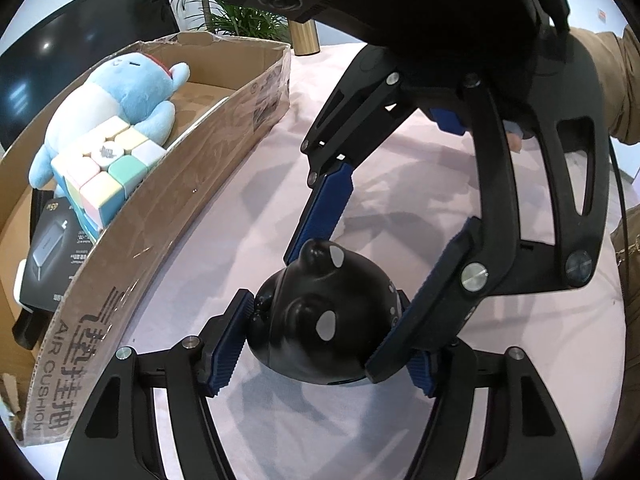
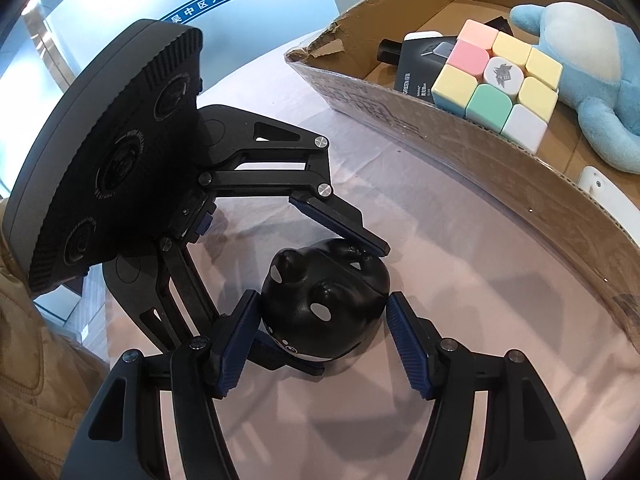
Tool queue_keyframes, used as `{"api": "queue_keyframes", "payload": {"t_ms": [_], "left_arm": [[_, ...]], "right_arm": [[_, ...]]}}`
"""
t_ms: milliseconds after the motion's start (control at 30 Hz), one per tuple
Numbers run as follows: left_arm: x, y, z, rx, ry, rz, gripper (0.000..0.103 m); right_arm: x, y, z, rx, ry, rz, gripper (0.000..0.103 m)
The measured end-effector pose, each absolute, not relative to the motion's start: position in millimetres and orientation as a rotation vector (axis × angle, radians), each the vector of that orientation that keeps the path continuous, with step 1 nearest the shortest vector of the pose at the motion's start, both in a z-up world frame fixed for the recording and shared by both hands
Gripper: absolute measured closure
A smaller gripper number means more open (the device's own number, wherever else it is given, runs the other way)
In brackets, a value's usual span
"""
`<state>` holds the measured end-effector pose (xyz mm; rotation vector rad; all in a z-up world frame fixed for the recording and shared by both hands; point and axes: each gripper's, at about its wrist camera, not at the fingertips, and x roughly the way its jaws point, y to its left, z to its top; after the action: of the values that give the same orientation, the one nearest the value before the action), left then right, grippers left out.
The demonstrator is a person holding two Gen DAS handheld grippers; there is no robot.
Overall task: Organize objects
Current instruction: 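Lift the cat figure with both grippers and carry it into the box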
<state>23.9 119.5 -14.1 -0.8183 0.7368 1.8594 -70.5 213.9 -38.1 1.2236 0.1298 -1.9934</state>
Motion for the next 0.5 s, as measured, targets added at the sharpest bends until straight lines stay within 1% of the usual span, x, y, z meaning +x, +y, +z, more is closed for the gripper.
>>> {"api": "queue_keyframes", "payload": {"t_ms": [200, 500], "left_arm": [[35.5, 120.3, -7.8, -0.800, 0.757, 1.864, 0.036], [48.6, 131.0, 22.4, -0.737, 0.809, 1.887, 0.036]], "right_arm": [[-62.6, 215.0, -30.9, 1.217, 0.141, -1.999, 0.039], [-46.8, 214.5, 3.2, 1.170, 0.202, -2.037, 0.039]]}}
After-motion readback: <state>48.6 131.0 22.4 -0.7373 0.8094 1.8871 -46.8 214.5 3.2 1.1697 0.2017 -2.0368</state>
